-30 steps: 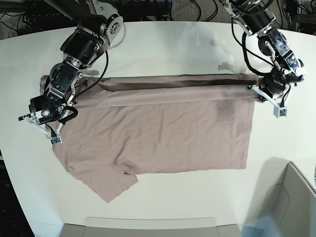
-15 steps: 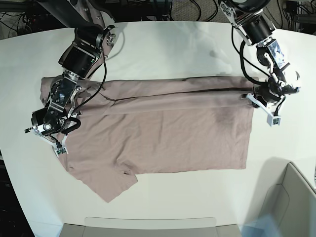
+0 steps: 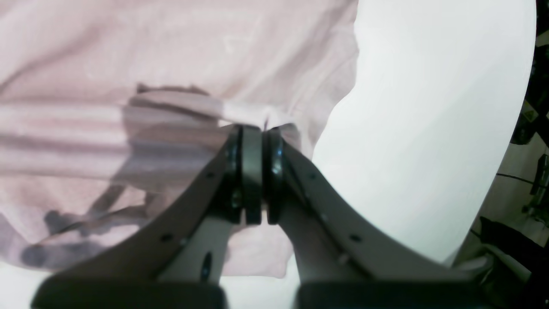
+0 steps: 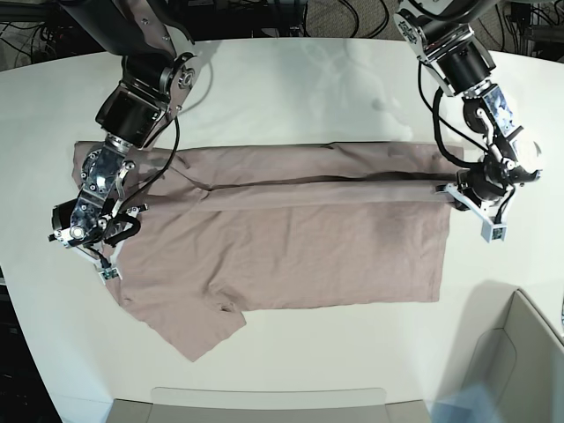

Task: Fold the T-shirt properly
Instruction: 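Pull the lifted shoulder edge toward the hem with both grippers, then release the folded edge and raise both grippers back toward the collar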

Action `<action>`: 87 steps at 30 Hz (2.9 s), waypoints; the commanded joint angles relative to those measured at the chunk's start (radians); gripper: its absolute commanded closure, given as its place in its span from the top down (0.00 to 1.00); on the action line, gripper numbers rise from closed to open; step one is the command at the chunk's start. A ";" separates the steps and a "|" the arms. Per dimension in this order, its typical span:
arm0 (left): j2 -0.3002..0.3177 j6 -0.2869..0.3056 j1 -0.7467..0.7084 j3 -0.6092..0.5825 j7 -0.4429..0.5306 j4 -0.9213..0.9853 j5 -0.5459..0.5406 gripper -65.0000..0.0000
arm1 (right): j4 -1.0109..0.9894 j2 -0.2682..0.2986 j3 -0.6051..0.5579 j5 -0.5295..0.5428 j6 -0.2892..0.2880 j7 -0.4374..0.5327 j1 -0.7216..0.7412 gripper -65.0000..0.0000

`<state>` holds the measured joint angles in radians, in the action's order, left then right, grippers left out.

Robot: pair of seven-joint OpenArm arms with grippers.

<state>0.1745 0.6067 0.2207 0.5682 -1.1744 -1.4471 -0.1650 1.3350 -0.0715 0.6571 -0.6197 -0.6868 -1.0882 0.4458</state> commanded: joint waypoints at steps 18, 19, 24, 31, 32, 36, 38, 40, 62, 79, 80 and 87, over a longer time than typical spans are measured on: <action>0.046 0.000 -0.004 0.013 0.009 -0.094 -0.005 0.25 | 0.340 0.063 -0.006 0.165 -0.011 -0.257 0.032 0.30; 0.044 0.000 -0.014 0.013 0.009 -0.102 -0.005 0.25 | 0.340 0.074 -0.006 0.172 -0.011 -0.308 0.034 0.30; 0.043 0.008 -0.027 0.013 0.009 -0.113 -0.006 0.25 | 0.334 0.120 -0.007 0.212 -0.011 -0.308 0.020 0.30; 0.040 0.011 -0.094 0.008 0.009 -0.208 -0.011 0.25 | 0.271 0.149 -0.104 0.349 -0.011 -0.308 -0.078 0.30; 0.032 0.011 -0.103 0.006 0.009 -0.235 -0.011 0.25 | 0.269 0.149 -0.125 0.401 -0.011 -0.308 -0.097 0.30; 0.004 0.011 -0.125 0.013 0.009 -0.329 -0.011 0.25 | 0.266 0.167 -0.158 0.582 -0.011 -0.308 -0.118 0.30; 0.001 0.011 -0.137 0.011 0.009 -0.369 -0.011 0.25 | 0.262 0.177 -0.161 0.708 -0.011 -0.308 -0.117 0.30; 0.000 0.011 -0.152 0.005 0.009 -0.399 -0.011 0.25 | 0.254 0.183 -0.161 0.851 -0.011 -0.308 -0.127 0.30; -0.091 0.091 -0.191 -0.098 0.021 -0.317 -0.005 0.11 | -0.013 0.364 -0.078 1.127 -0.011 -0.308 -0.262 0.30; 0.040 0.091 -0.275 -0.156 0.144 0.041 -0.005 0.00 | -0.009 0.362 -0.078 0.993 -0.011 -0.308 -0.327 0.30; 0.047 0.091 -0.301 -0.156 0.147 0.032 -0.005 0.00 | -0.007 0.364 -0.078 0.993 -0.011 -0.308 -0.339 0.30; 0.078 0.091 -0.470 -0.156 0.155 -0.027 -0.005 0.00 | -0.004 0.378 -0.076 0.993 -0.011 -0.308 -0.417 0.30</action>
<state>0.2470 0.7059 -0.2195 0.4107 -0.9058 -1.4868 -0.2592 1.3373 0.2962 0.5804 0.4347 -0.6868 -1.3205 0.0460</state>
